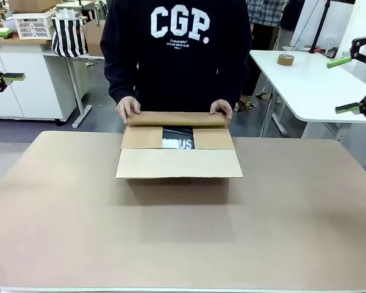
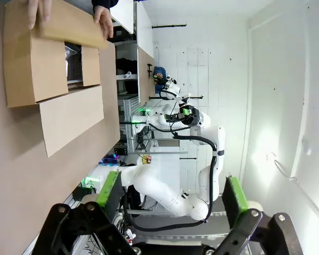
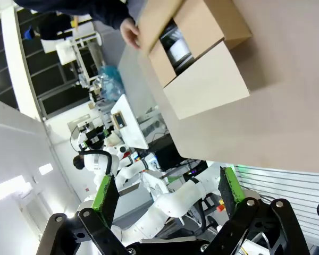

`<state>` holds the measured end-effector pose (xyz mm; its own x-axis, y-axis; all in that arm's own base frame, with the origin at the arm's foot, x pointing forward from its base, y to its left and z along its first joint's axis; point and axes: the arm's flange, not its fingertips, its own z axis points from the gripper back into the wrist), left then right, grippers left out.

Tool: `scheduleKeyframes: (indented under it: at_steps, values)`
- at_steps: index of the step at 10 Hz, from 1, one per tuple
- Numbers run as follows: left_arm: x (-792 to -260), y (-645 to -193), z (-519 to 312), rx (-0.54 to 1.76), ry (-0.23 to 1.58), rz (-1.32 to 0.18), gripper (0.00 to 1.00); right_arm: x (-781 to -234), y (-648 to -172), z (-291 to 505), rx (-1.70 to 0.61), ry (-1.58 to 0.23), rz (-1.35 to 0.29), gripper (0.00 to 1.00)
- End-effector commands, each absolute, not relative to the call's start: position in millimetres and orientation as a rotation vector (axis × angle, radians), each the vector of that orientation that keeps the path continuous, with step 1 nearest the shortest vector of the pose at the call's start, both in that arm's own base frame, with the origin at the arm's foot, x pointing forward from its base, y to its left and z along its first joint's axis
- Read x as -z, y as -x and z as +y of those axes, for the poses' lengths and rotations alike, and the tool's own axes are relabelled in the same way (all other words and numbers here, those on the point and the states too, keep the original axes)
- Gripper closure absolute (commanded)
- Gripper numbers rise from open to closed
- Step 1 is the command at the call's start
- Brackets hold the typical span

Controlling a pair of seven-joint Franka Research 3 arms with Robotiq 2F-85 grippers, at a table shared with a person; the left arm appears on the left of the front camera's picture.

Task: Pack the gift set into the box.
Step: Press and hold the closed box until the human finishes sealing it.

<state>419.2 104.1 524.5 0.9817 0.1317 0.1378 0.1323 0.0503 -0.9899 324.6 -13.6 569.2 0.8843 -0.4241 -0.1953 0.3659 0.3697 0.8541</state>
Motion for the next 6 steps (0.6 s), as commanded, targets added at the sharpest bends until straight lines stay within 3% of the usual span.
scheduleKeyframes:
  at_steps: [1, 6]
  values:
    - [-524.9, -417.0, 102.7, 0.005, 1.543, -0.218, 0.00, -572.1, -326.9, -12.0, 0.506, -1.103, -0.059, 0.00]
    - [-524.9, -417.0, 102.7, 0.005, 1.543, -0.218, 0.00, -572.1, -326.9, -12.0, 0.506, -1.103, -0.059, 0.00]
